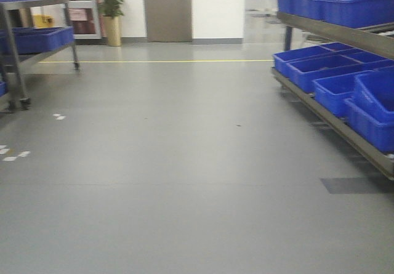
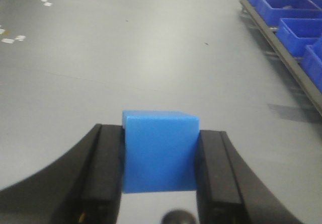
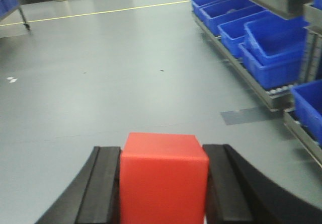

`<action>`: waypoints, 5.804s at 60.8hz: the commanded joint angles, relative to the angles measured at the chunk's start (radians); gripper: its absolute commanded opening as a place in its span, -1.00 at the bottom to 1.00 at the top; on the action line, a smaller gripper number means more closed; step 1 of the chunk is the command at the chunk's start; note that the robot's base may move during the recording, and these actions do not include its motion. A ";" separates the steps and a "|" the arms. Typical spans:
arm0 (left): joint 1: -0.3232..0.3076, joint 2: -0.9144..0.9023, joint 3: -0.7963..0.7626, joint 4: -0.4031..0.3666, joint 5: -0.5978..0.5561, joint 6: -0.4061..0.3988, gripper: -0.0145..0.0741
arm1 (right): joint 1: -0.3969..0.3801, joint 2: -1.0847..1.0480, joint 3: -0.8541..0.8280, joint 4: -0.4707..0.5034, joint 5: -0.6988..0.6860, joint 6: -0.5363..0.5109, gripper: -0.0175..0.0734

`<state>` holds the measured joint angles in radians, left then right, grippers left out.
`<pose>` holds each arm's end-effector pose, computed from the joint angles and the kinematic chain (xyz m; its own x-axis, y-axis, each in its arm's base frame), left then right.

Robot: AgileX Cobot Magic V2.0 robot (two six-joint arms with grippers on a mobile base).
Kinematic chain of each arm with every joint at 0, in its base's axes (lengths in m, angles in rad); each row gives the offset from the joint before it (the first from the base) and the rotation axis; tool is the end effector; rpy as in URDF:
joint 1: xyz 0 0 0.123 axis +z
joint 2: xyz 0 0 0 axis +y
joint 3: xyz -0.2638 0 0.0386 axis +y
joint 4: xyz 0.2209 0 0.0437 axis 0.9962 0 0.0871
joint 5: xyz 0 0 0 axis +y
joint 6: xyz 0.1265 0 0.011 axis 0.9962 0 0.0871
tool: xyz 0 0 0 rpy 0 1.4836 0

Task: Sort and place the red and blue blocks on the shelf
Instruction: 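Drive the base along the aisle beside the blue-bin shelves, then turn the base to face the shelf of blue bins, then move up to the shelf, bringing both held cubes over the blue bins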

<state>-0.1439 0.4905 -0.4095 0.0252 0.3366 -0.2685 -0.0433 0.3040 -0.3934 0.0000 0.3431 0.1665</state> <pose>0.1281 -0.0175 0.2658 -0.3443 -0.1949 -0.9184 0.0538 0.9725 -0.2266 0.1011 -0.0044 0.2809 -0.1561 0.1727 -0.9725 0.0701 0.9841 0.1634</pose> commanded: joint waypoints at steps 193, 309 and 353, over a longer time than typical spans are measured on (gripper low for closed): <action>0.002 0.003 -0.030 0.003 -0.089 -0.001 -0.39 | -0.005 0.009 -0.028 -0.018 -0.085 -0.001 -0.49; 0.002 0.003 -0.030 0.003 -0.089 -0.001 -0.39 | -0.005 0.009 -0.028 -0.018 -0.085 -0.001 -0.49; 0.002 0.003 -0.030 0.003 -0.089 -0.001 -0.39 | -0.005 0.009 -0.028 -0.018 -0.085 -0.001 -0.49</action>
<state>-0.1439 0.4905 -0.4095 0.0252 0.3361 -0.2685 -0.0433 0.3040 -0.3934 -0.0070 0.3449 0.1665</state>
